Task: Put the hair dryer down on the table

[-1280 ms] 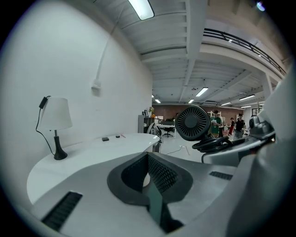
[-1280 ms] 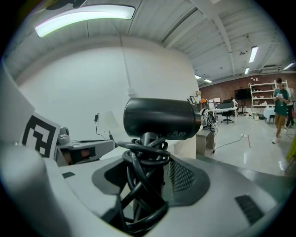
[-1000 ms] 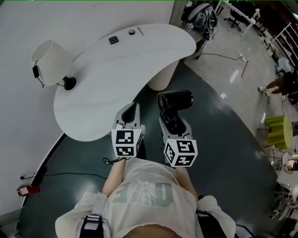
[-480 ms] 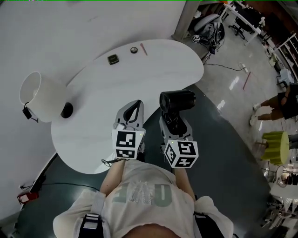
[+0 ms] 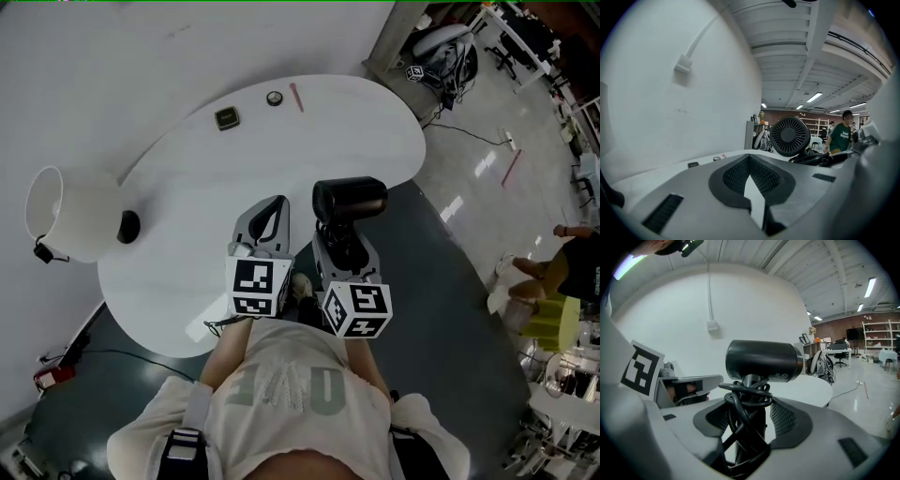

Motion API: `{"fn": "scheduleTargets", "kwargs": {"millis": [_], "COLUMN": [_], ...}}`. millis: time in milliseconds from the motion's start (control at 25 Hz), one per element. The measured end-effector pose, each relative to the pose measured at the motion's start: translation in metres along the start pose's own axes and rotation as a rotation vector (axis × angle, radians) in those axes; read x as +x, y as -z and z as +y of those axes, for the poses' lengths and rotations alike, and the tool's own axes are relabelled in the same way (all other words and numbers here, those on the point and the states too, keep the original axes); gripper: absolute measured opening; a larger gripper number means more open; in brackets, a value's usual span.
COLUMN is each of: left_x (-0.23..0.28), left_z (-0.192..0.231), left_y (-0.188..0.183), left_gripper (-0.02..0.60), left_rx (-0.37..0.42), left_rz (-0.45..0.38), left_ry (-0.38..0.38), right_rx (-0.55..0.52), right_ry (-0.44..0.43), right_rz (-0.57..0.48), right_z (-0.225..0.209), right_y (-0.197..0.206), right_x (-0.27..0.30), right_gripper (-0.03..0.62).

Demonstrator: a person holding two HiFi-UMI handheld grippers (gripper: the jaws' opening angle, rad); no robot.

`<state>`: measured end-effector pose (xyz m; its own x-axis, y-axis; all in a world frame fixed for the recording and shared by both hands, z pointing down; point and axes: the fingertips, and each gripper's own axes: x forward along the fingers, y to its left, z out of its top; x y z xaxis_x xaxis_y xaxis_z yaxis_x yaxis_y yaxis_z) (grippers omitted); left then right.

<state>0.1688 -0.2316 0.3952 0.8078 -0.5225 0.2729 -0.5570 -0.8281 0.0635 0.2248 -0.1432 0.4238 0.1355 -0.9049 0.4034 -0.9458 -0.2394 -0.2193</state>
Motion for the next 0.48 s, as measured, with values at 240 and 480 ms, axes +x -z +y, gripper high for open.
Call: {"fn": "scheduleTargets", "kwargs": {"millis": [240,480], "left_x": [0.022,0.03], "left_z": [0.005,0.015], "left_y": [-0.009,-0.008], "left_gripper": [0.005,0.005], "left_rx": [-0.021,-0.021], "left_rz": [-0.011,-0.01], "left_ry": [-0.055,-0.102], "right_rx": [-0.045,-0.061], "right_ry": [-0.051,-0.068], "right_rz": [0.017,0.044], "right_z": [-0.014,-0.03], "right_y": [-0.013,-0.021], "right_x": [0.022,0.043], "right_gripper": [0.25,0.25]}}
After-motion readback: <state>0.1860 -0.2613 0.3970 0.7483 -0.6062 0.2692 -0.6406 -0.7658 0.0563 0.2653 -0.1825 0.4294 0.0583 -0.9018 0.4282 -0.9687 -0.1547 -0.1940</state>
